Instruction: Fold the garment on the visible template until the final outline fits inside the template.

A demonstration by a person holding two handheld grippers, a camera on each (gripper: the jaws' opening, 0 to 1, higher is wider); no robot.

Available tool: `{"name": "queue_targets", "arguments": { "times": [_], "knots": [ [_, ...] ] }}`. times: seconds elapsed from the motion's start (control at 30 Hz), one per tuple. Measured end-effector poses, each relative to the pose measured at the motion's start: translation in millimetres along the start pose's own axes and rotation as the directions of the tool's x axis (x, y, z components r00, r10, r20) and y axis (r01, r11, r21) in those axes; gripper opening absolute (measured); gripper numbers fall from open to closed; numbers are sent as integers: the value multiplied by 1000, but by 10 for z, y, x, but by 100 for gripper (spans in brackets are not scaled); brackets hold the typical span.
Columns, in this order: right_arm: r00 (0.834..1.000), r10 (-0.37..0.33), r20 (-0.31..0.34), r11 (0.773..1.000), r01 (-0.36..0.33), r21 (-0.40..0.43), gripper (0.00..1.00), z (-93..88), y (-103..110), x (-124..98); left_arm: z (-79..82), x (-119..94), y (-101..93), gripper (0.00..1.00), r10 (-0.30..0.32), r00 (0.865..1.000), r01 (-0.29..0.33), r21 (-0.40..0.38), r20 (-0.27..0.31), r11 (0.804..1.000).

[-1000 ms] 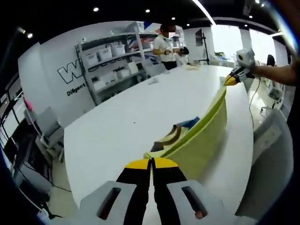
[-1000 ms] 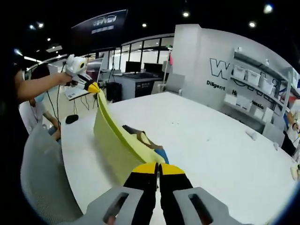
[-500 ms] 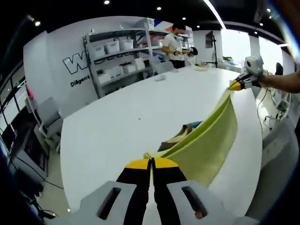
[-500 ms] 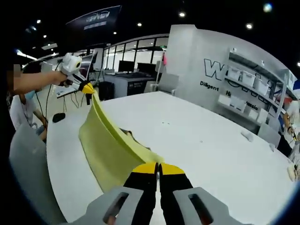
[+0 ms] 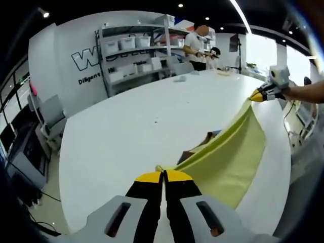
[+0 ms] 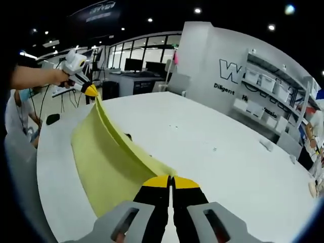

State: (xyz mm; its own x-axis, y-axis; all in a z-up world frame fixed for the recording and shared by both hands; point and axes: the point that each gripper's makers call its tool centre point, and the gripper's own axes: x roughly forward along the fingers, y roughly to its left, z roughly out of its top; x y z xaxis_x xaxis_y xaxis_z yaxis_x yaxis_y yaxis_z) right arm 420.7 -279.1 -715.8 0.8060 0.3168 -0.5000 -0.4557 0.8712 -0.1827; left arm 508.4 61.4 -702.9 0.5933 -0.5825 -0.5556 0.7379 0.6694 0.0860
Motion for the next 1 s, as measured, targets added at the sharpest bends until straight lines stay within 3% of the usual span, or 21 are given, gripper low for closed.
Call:
{"name": "queue_targets", "arguments": {
  "times": [0.2, 0.37, 0.63, 0.73, 1.0],
  "knots": [
    [999, -34, -35, 999, 35, 36, 0, -108, -77, 246, -109, 222, 73, 2, 26, 999, -27, -24, -36, 999],
    [993, -40, -113, 999, 37, -31, 0, -269, -123, 441, -170, 365, 143, 2, 56, 998, -59, -64, -39, 996],
    [982, -65, -180, 998, 64, -11, 0, -474, -205, 665, -324, 528, 222, 2, 103, 992, -110, -108, -70, 988],
    [981, -71, -180, 996, 78, 32, 0, -494, -193, 713, -376, 570, 229, 2, 105, 991, -113, -105, -81, 988],
    [980, -101, -171, 994, 106, 21, 0, -493, -202, 819, -455, 610, 248, 2, 119, 989, -129, -119, -90, 985]
  ]
}}
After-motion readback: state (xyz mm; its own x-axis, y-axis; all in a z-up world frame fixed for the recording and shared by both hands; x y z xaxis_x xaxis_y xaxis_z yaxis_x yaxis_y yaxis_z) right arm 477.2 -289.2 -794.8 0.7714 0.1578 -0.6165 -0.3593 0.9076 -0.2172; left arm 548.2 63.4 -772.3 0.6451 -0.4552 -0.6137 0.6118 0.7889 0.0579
